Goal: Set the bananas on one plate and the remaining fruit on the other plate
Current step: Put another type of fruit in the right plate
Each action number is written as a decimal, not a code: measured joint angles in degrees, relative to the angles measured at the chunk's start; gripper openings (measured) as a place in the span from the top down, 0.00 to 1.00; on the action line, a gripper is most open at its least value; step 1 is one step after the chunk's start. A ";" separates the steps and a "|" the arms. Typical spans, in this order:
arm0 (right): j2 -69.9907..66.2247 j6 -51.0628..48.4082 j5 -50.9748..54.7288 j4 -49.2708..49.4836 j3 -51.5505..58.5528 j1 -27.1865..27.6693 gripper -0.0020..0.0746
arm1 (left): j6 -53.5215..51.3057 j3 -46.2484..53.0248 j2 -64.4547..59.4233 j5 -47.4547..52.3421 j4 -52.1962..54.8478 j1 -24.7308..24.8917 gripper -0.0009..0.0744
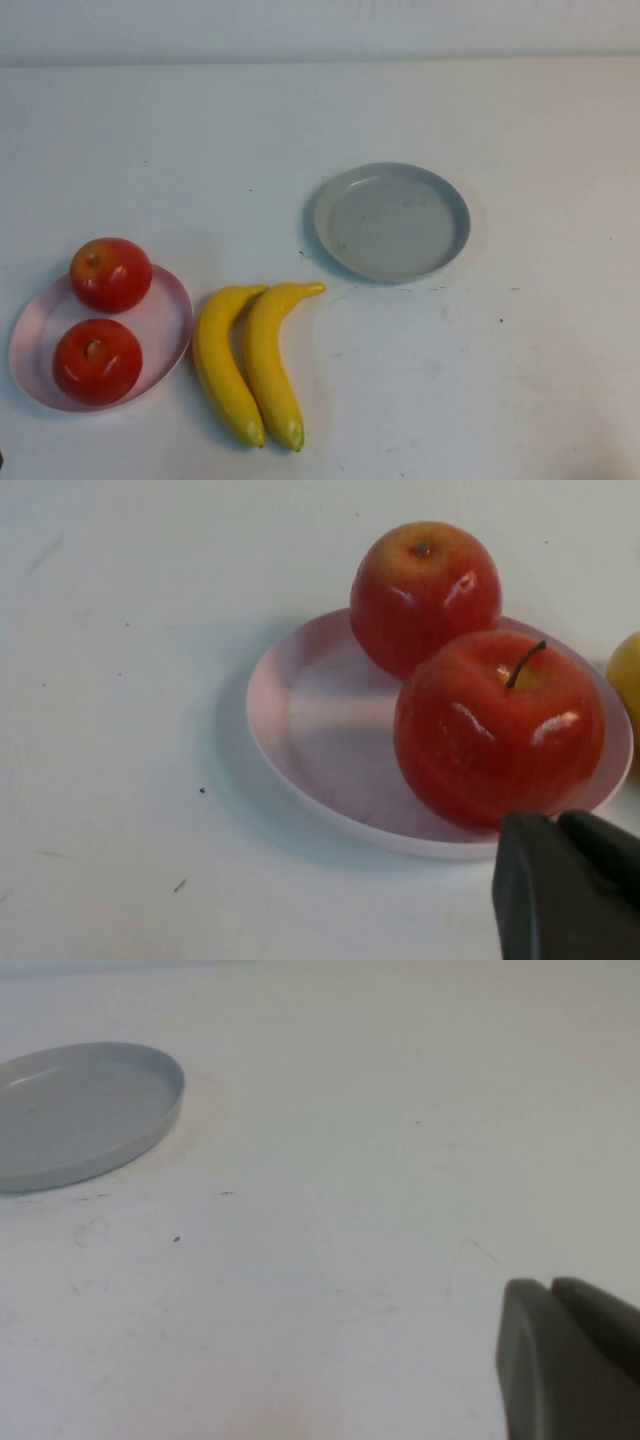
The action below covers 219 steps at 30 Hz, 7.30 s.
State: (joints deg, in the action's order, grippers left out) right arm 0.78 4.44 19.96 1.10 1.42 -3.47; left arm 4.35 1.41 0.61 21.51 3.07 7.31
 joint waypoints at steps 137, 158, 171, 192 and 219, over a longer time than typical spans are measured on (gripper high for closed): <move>-122.99 11.89 46.39 -3.35 -113.10 -27.55 0.58 | -0.27 0.00 0.00 0.00 0.00 0.00 0.99; -133.90 10.91 41.93 2.01 -121.14 -21.64 0.51 | -0.27 0.00 0.00 0.00 0.00 0.00 0.99; -127.52 10.82 50.27 -0.28 -127.34 -24.06 0.41 | -0.27 0.00 0.00 0.00 0.00 0.00 0.99; -124.05 6.10 51.02 4.18 -115.84 -50.46 0.42 | -0.27 0.00 0.00 0.00 0.00 0.00 0.99; -130.58 6.10 47.32 3.72 -113.71 -54.01 0.41 | -0.27 0.00 0.00 0.00 0.00 0.00 0.99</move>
State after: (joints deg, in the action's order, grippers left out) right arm -129.80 10.54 67.28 4.82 -112.29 -57.47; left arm 4.08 1.41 0.61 21.51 3.07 7.31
